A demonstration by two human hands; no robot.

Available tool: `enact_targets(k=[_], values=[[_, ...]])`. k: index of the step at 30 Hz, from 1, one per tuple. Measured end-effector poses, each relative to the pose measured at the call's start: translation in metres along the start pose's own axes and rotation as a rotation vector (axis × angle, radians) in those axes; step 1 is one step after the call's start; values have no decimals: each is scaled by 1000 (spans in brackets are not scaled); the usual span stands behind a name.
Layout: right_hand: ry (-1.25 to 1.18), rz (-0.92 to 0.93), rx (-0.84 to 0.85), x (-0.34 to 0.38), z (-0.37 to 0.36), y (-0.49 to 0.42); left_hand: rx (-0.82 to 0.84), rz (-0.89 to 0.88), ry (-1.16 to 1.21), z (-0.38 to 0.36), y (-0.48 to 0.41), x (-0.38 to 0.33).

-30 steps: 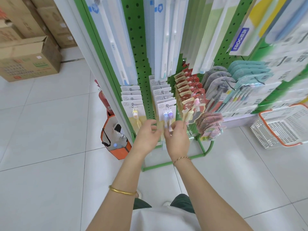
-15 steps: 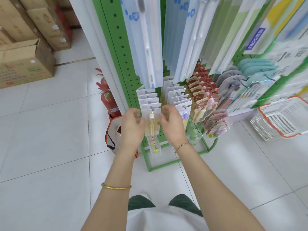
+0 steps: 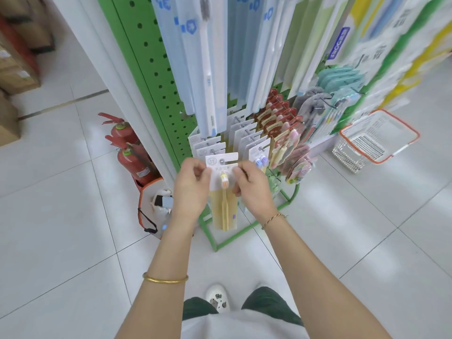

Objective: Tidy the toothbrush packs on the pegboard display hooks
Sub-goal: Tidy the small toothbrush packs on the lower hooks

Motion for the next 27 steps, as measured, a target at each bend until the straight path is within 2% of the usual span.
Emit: enact_targets(k=[11, 17, 21, 27], values=[[-79, 58, -16, 13, 16, 14, 119, 71, 216, 4, 24, -7], [-168, 40, -29, 15, 51, 15, 318, 61, 188, -22, 58, -14], [-179, 24, 18, 13, 68, 24, 290, 89, 232, -34, 77, -17], [-185, -112, 159, -12, 88, 64, 211, 162, 348, -47, 88, -23]])
Point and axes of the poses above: each hand's wrist, its own y-axis away from the middle knuckle, its own z-axis out of the back of the hand, x = y × z, the point moved 4 cm from there along -y, towards the middle knuckle, and after that the axes turned 12 degrees about -y, right-handed, at the moved point
